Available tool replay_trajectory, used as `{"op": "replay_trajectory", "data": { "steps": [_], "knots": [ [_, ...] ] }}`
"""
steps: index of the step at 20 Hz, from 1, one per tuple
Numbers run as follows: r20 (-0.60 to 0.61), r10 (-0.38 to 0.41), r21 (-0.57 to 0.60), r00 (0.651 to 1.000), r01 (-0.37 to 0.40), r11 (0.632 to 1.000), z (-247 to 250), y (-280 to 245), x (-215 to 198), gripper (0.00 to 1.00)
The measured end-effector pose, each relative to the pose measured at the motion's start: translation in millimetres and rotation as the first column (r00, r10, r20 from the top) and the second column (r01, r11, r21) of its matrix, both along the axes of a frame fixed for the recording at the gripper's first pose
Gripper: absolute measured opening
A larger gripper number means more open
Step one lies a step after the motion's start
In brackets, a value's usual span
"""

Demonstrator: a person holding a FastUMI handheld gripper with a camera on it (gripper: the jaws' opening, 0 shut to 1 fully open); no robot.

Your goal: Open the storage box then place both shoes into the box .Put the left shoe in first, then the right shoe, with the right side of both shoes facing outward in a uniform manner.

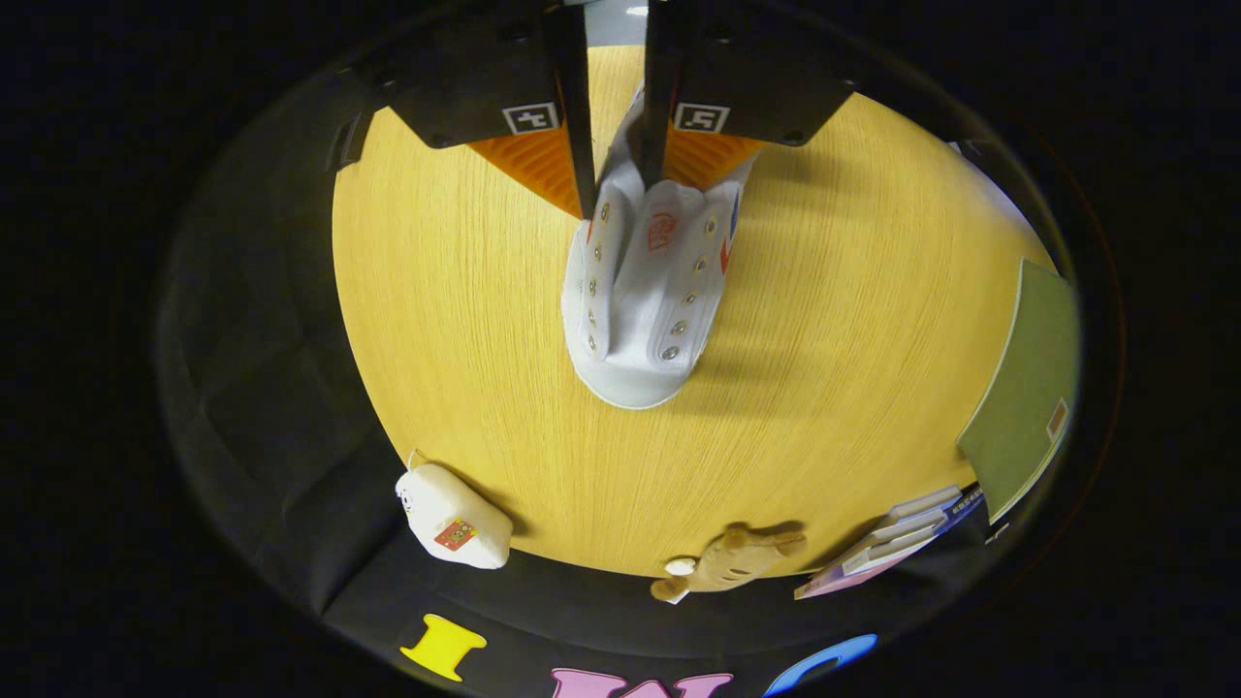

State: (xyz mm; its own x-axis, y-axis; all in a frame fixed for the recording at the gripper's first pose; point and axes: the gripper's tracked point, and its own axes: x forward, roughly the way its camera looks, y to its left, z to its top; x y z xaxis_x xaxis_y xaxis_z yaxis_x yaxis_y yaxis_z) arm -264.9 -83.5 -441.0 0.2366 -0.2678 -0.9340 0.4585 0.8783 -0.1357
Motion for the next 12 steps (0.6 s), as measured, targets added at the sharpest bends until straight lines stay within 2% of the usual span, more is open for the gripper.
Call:
{"op": "replay_trajectory", "data": {
  "steps": [1,2,4,6,10,12],
  "knots": [
    [-0.004,-0.008,-0.003,1.0,0.008,1.0,0.4,-2.1,-1.4,0.26],
    [0.0,-0.023,0.002,1.0,0.023,1.0,1.2,-2.7,-1.6,0.15],
    [0.018,-0.047,0.034,0.999,0.046,0.998,0.0,-3.9,-1.5,0.06],
    [0.052,-0.081,0.076,0.995,0.077,0.994,4.8,-3.3,-0.6,0.05],
    [0.16,-0.216,0.141,0.963,0.194,0.971,31.5,-8.7,10.3,0.05],
    [0.166,-0.224,0.137,0.96,0.202,0.97,38.7,-10.9,14.9,0.05]
  ]
}}
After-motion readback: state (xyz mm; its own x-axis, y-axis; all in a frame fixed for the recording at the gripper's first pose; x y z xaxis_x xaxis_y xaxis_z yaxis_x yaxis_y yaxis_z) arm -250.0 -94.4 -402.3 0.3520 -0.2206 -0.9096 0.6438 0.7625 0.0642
